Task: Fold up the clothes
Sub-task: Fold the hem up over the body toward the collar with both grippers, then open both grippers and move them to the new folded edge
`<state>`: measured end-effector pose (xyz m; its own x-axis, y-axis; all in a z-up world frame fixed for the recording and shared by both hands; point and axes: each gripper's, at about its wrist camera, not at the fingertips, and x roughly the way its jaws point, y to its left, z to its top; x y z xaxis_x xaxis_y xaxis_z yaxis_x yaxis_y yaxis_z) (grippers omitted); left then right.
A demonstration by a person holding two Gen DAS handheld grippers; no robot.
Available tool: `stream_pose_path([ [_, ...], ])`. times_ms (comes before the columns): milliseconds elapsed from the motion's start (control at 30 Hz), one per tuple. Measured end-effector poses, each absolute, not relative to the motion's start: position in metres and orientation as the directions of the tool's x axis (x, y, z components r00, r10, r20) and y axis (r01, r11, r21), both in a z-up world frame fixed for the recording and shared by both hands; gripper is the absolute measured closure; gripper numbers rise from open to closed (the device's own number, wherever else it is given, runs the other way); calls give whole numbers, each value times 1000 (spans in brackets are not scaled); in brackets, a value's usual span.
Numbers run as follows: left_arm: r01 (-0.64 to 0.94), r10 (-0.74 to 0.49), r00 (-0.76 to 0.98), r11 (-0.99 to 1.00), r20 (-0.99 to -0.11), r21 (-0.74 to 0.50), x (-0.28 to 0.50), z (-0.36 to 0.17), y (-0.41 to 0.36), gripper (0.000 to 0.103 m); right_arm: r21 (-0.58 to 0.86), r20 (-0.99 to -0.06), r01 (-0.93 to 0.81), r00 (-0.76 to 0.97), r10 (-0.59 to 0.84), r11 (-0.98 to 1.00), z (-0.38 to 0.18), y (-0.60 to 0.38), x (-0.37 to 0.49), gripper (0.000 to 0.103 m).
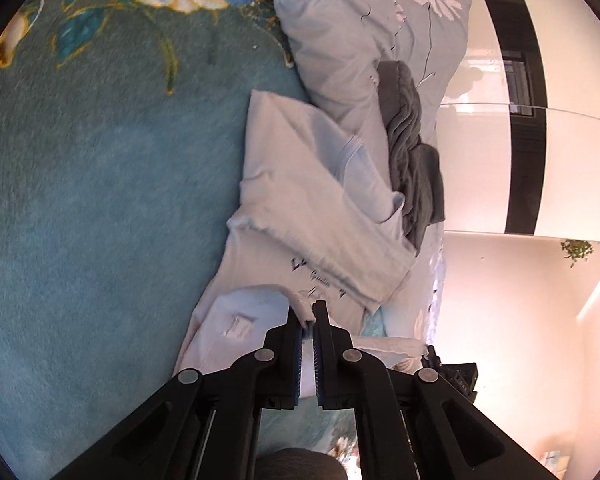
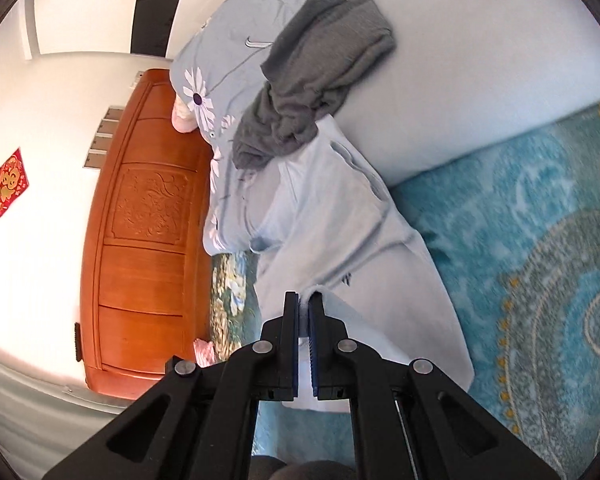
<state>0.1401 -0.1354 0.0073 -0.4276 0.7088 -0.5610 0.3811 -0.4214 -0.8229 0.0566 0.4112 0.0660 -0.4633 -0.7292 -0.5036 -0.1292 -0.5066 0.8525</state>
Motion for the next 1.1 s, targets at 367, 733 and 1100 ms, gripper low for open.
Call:
stream_pose_path([
  [367, 374, 671, -505, -397, -543, -838, 17, 4, -161, 98, 784, -573, -124, -523, -631, -609, 81, 382, -76, 99],
  [733, 450, 568, -557, -406, -605, -796, 18, -10, -161, 29, 662, -730, -292, -464, -503, -691, 44, 379, -121, 86],
  [1100, 567, 406, -491, -523, -771, -637, 139, -5, -130, 28, 648, -746, -302, -435, -504, -699, 26, 422, 7, 50],
])
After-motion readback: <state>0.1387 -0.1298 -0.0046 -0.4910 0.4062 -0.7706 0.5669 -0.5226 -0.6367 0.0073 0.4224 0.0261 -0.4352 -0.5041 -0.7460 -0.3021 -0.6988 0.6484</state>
